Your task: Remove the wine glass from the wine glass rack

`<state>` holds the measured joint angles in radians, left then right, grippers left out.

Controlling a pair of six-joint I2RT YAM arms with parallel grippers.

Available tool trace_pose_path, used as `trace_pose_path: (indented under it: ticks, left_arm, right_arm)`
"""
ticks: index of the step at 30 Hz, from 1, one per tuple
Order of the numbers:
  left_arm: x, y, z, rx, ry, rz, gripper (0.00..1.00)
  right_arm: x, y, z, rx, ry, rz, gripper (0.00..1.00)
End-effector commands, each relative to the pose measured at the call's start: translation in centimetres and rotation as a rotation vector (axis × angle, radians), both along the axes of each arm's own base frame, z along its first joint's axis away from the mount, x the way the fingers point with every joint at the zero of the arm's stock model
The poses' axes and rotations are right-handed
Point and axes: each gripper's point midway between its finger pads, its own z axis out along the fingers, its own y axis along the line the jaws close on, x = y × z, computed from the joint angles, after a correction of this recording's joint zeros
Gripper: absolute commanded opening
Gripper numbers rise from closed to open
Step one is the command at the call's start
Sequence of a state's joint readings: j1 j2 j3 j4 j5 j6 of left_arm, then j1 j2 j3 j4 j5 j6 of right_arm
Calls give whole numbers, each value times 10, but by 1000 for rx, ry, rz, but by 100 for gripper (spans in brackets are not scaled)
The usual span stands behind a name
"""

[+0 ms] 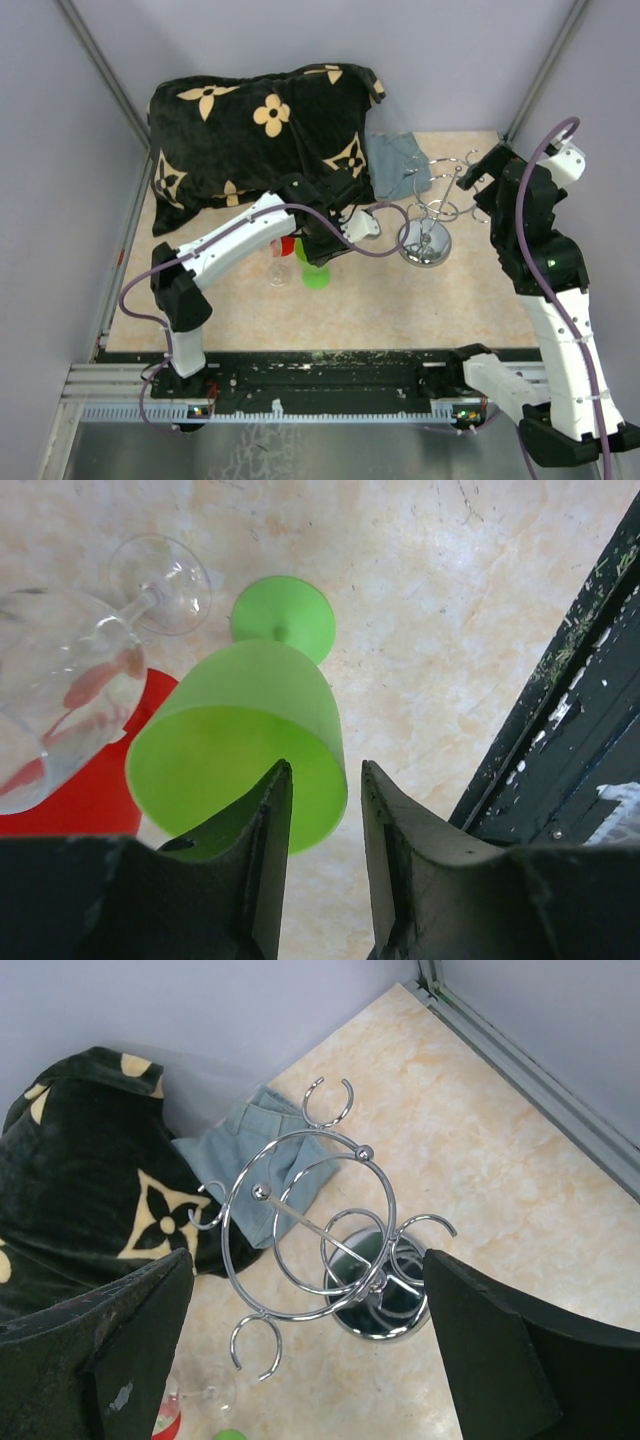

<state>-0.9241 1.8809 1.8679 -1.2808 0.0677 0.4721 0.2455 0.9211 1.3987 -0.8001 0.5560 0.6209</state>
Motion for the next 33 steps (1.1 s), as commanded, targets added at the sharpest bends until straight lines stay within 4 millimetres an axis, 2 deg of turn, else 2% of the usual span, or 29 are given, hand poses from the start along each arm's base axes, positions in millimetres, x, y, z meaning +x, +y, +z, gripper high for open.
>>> trace_pose_path:
  ticks: [1, 5, 8, 10, 13, 15, 20, 25, 29, 33]
  left_arm:
    - [1, -10, 18, -50, -9, 2, 41]
    - [7, -19, 34, -96, -39, 14, 44]
    - [15, -26, 48, -141, -80, 41, 45]
    - [22, -33, 60, -198, -117, 57, 49]
    - [34, -38, 81, -292, -174, 97, 57]
    - [44, -37, 90, -345, -195, 127, 58]
    - [76, -24, 105, -453, -179, 255, 58]
    - [118, 4, 121, -558, -169, 400, 57]
    - [145, 28, 128, -612, -195, 482, 57]
    - [158, 41, 133, -644, -237, 525, 57]
  right_arm:
    - [6, 3, 8, -7, -26, 20, 96]
    - [17, 14, 1, -12, 11, 78, 96]
    - [24, 22, -11, -7, 58, 113, 97]
    - [27, 27, -20, -2, 91, 132, 97]
    - [26, 28, -31, 3, 125, 130, 97]
    - [24, 24, -33, 4, 126, 108, 97]
    - [19, 14, -39, -2, 146, 47, 97]
    - [11, 7, -51, 17, 138, 4, 97]
    - [7, 10, -79, 42, 197, 3, 97]
    - [7, 19, -105, 80, 248, 23, 97]
